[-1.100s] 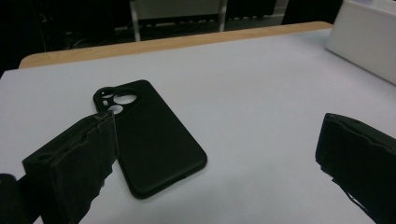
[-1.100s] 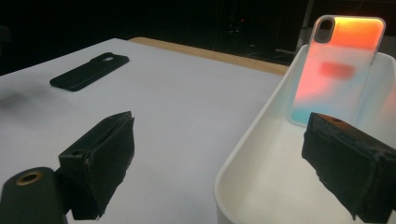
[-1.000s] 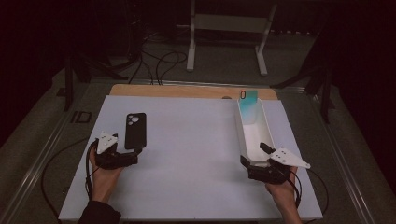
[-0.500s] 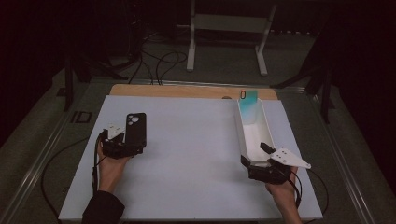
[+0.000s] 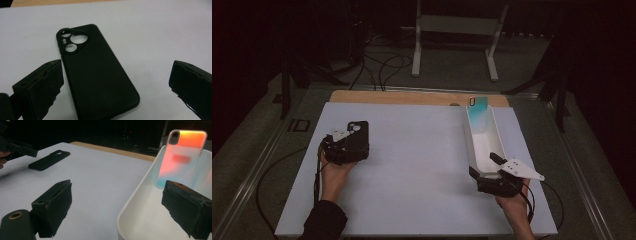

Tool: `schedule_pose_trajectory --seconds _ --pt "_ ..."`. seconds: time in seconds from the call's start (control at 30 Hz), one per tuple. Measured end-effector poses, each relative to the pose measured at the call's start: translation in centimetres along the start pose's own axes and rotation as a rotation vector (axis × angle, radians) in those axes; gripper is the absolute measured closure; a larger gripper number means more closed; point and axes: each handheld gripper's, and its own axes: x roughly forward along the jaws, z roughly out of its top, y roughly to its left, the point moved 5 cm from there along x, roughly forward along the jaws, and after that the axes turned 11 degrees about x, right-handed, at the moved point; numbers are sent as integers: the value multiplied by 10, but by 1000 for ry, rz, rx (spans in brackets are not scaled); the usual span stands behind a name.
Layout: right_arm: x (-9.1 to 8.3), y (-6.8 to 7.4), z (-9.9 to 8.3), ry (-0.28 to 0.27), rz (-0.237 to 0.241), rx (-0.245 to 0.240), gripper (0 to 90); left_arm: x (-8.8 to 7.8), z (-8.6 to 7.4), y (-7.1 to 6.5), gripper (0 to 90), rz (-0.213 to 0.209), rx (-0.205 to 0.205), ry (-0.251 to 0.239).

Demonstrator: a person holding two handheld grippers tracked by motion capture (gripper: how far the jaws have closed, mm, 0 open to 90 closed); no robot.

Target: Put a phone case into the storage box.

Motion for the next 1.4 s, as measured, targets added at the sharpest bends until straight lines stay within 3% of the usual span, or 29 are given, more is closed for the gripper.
schedule_pose_trajectory --seconds 0.37,0.8,0.97,1.23,1.4 --pt "1 0 -1 0 -3 -1 92 18 3 -1 0 22 -37 69" --pt "1 -1 -1 -5 -4 4 92 37 -5 4 0 54 -71 166" --pt "1 -1 -1 -6 -5 3 92 41 -8 6 17 81 -68 181" --pt "1 -2 -1 -6 -8 2 92 47 -12 5 23 71 -77 215" --pt "0 -2 -1 -9 -15 1 92 47 -14 5 43 75 -55 231"
